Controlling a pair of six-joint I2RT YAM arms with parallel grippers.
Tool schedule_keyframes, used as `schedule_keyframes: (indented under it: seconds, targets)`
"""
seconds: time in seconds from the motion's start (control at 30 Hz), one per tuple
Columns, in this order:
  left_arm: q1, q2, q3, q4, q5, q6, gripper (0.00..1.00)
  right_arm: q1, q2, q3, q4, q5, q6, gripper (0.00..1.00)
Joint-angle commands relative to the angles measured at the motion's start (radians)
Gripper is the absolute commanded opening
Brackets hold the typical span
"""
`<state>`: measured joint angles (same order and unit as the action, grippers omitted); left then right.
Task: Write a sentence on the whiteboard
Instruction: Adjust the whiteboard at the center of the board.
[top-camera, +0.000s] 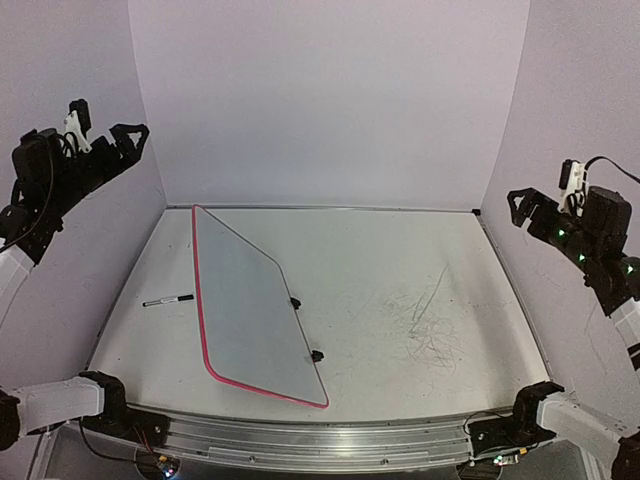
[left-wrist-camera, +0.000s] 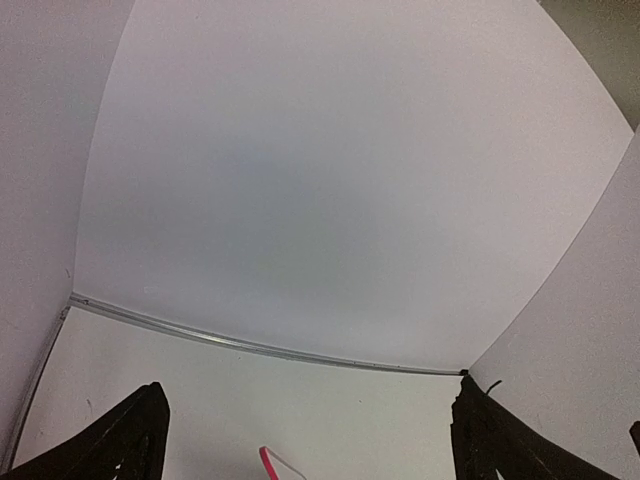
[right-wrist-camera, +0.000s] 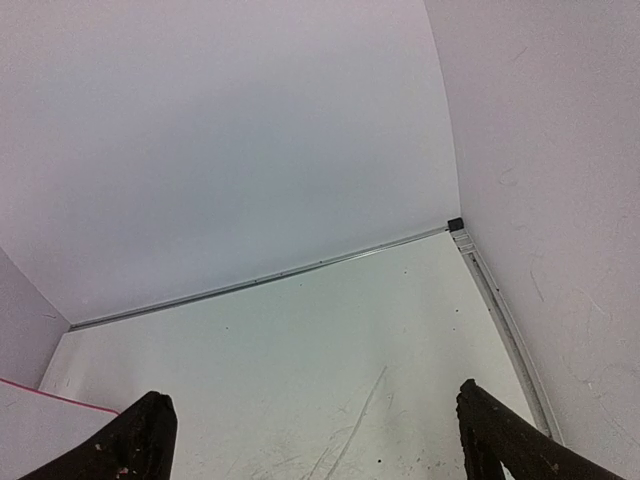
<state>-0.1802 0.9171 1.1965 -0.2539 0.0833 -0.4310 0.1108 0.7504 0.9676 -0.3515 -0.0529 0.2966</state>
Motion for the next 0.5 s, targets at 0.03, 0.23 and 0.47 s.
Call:
schedule_keyframes:
  seconds: [0.03,0.23,0.47]
  targets:
    - [0.004,0.026,0.043,-0.004,0.044,0.001,0.99,-0.005,0.062,-0.022,0.099,-0.024,0.004,0.98]
    - [0.004,0.040,0.037,-0.027,0.074,0.002,0.99,-0.005,0.206,-0.047,0.168,-0.316,-0.041,0.98]
    - [0.004,0.048,0.016,-0.036,0.100,-0.005,0.99,0.242,0.433,-0.057,0.222,-0.338,-0.100,0.98]
